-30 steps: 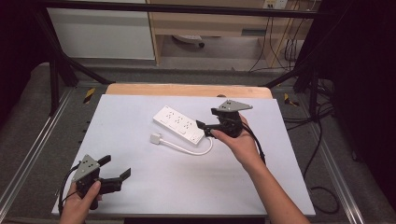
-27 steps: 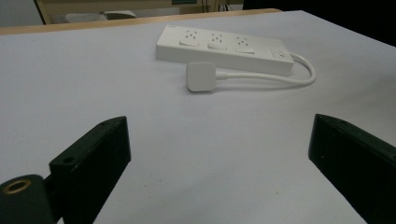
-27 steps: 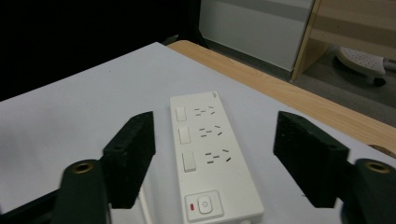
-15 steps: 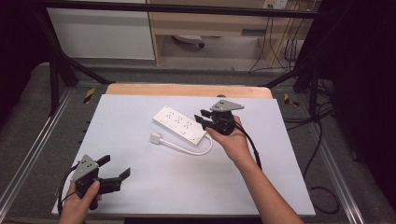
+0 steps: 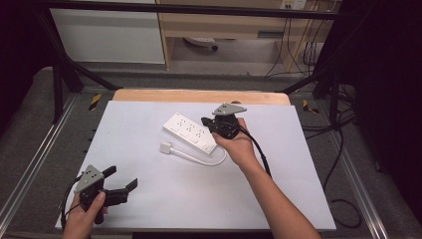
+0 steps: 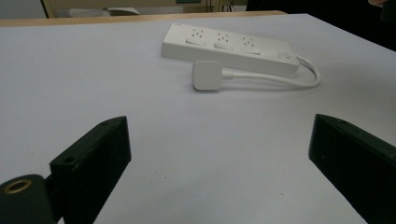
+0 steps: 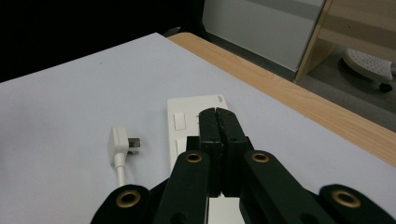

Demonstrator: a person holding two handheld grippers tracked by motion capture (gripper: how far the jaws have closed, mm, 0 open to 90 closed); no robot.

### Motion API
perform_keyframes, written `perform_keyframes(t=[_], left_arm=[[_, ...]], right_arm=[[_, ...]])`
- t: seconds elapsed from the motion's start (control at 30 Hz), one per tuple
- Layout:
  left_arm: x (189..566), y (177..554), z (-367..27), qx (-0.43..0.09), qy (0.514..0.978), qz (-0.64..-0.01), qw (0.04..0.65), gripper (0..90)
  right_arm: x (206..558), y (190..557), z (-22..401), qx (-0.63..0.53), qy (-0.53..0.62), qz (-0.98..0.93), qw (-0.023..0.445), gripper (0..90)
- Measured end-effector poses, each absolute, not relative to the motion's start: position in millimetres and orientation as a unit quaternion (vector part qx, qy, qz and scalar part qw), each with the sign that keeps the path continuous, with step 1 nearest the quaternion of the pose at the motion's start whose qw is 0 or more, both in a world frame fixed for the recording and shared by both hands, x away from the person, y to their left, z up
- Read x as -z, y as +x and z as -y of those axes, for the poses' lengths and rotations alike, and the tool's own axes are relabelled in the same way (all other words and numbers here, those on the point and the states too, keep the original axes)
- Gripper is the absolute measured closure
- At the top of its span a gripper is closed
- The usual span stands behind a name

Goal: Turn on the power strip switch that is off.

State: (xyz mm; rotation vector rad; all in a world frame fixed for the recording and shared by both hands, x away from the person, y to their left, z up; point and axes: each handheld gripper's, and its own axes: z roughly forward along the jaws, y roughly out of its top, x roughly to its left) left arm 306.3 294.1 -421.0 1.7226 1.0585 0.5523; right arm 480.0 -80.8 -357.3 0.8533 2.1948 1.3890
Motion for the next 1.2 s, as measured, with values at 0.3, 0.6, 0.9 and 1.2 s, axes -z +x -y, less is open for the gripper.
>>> perform_keyframes(t=[0.3,0.6,0.9,1.2], left_arm=[[421,305,-293,-0.229,0.716,-0.432,0.499,6.0],[421,306,-292,-0.228,0.718,-0.43,0.498,5.9],[420,306,-291,-0.227,0.719,-0.428,0.498,5.9],[420,306,-291,-0.227,0.72,-0.426,0.499,5.9]], right_arm=[[369,490,74,-0.491,0.317,-0.787,0.199,90.0],[374,493,64,-0.484,0.316,-0.793,0.192,90.0],[379,498,52,-0.464,0.311,-0.808,0.188,90.0],[387,497,41,-0.451,0.309,-0.817,0.182,90.0]])
